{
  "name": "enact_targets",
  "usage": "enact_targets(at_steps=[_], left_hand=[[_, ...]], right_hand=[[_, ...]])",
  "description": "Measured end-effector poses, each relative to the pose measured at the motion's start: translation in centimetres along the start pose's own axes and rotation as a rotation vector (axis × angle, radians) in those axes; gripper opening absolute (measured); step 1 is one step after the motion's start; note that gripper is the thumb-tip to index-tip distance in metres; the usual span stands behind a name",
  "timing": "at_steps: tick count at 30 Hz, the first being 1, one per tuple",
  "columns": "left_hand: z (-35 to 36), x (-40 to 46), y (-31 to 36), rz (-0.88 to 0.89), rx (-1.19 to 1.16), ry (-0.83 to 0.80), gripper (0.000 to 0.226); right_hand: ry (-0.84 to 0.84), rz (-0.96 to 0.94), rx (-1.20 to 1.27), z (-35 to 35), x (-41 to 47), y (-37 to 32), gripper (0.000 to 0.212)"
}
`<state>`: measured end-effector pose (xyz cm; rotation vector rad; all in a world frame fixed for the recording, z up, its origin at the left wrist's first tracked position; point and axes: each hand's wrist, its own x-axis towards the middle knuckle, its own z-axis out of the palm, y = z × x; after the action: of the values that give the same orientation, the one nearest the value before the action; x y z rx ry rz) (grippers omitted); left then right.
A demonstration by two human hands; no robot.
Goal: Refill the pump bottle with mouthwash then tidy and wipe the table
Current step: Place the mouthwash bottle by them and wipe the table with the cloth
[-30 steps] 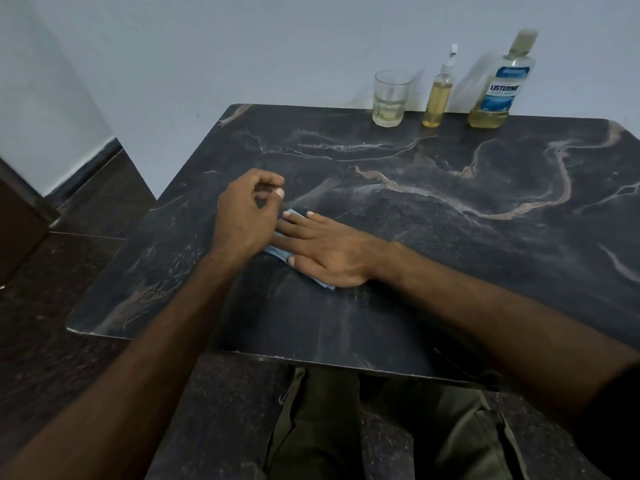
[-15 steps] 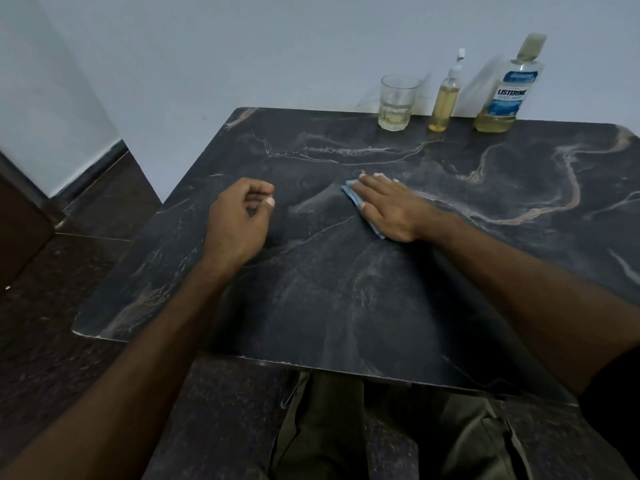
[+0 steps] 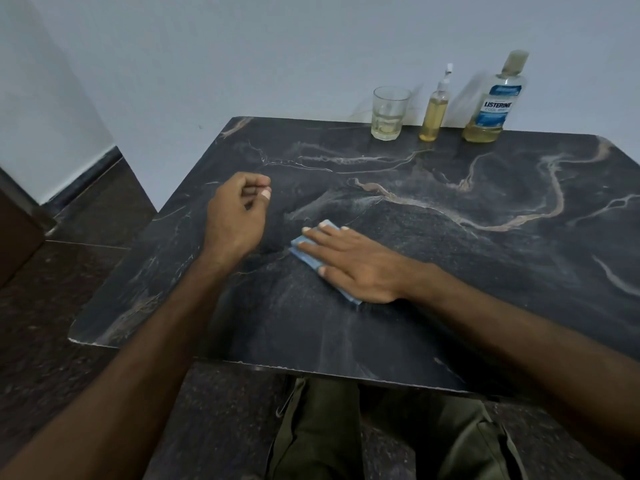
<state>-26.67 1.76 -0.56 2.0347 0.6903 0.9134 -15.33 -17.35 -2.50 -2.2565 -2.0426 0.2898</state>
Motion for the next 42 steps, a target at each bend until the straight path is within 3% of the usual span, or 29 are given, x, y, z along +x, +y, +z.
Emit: enact_targets(at_steps=[8, 18, 21, 26, 34, 42], left_hand=[[-0.9, 0.3, -1.3, -0.029, -0.014, 0.049, 0.013], [0.5, -0.4, -1.3, -0.042, 0.071, -0.019, 0.015], [1.5, -1.2, -0.6, 0.0, 0.176, -0.143, 0.023], [4.2, -2.0, 1.2, 0.08, 0.501, -0.525, 0.061], [6.8, 0.4, 3.0, 0.112, 0.63, -0.758, 0.087], [6.8, 1.9, 2.1, 0.024, 0.691, -0.855, 0.098]], right_hand=[[0.05, -0.102, -0.109, 0.7, 7.7, -3.6, 0.054], [0.081, 0.278, -0.039, -0.9, 10.7, 4.8, 0.056], [0.126, 0.394, -0.029, -1.3, 7.7, 7.9, 0.055], [0.15, 0.434, -0.012, -0.8, 0.8, 8.5, 0.055], [0.188, 0.556, -0.032, -0.2, -8.1, 10.0, 0.054], [0.247, 0.762, -0.008, -1.2, -4.1, 14.7, 0.055]])
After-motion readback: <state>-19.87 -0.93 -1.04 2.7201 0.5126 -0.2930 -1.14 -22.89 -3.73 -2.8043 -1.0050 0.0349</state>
